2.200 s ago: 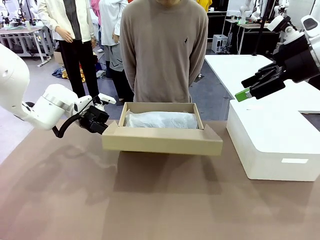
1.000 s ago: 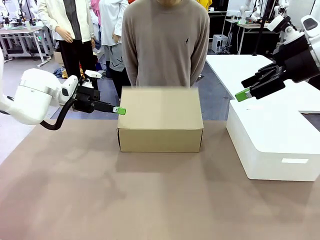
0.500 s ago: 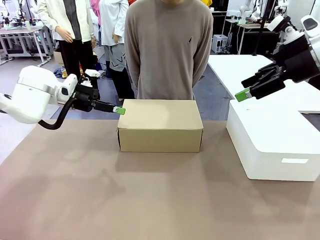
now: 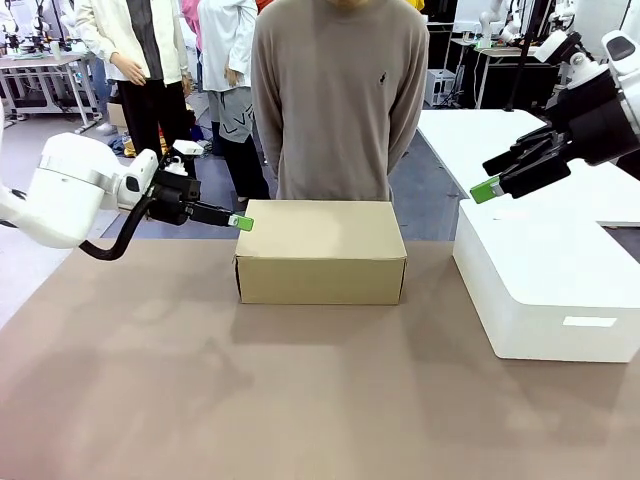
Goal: Pack the shoes into the box.
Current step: Press down on the lid of the Shoes Box.
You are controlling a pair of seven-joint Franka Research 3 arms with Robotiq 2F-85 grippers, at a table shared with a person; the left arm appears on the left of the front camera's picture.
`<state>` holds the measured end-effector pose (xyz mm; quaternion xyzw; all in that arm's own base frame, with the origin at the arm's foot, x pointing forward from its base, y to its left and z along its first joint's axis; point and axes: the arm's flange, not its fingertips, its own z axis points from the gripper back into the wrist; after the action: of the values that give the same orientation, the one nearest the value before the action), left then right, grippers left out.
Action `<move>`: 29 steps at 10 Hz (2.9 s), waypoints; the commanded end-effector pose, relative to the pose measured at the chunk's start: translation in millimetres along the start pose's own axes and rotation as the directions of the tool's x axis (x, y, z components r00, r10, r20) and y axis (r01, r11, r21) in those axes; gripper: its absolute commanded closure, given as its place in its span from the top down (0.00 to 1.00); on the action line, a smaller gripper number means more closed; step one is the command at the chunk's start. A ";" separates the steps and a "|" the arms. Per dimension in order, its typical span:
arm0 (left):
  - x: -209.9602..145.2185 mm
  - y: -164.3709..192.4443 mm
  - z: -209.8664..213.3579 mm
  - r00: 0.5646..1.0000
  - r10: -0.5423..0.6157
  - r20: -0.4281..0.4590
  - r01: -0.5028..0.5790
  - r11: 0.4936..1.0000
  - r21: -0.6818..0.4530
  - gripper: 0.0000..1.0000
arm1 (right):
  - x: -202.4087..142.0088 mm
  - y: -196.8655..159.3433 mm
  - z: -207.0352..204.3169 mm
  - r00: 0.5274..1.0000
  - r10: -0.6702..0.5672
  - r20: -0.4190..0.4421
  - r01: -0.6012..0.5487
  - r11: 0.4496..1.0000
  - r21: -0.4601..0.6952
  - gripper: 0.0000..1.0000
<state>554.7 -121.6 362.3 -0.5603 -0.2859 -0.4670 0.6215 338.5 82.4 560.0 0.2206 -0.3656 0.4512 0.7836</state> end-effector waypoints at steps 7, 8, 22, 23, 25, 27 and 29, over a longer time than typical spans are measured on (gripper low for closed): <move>28.4 -41.7 10.7 0.971 -0.032 -0.236 0.066 0.988 0.138 0.00 | 12.4 -5.8 -6.3 1.000 0.008 -0.023 -0.008 1.000 0.003 1.00; 36.0 -54.8 13.7 0.955 -0.014 -0.296 0.074 0.978 0.193 0.00 | 26.9 -13.9 -16.6 0.998 0.000 -0.056 0.001 1.000 0.011 1.00; 125.1 -189.9 10.8 0.948 0.090 -0.307 0.096 0.837 0.539 1.00 | 118.7 -63.4 -162.1 0.966 -0.046 -0.254 0.036 0.998 -0.041 0.00; 115.0 -182.6 5.5 0.949 0.025 -0.314 0.156 0.829 0.537 1.00 | 113.8 -63.2 -163.5 0.968 -0.044 -0.249 0.041 0.999 -0.018 0.00; 115.0 -182.6 5.5 0.949 0.025 -0.314 0.156 0.829 0.537 1.00 | 113.8 -63.2 -163.5 0.968 -0.044 -0.249 0.041 0.999 -0.018 0.00; 115.0 -182.6 5.5 0.949 0.025 -0.314 0.156 0.829 0.537 1.00 | 113.8 -63.2 -163.5 0.968 -0.044 -0.249 0.041 0.999 -0.018 0.00; 118.2 -183.9 3.7 0.950 0.047 -0.309 0.135 0.829 0.542 1.00 | 113.6 -63.6 -165.7 0.966 -0.044 -0.254 0.040 0.999 -0.019 0.00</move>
<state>436.8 -137.4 546.0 -0.2682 -0.3214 -0.4595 0.7834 492.7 224.9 541.3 0.1634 -0.2602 0.4566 0.8349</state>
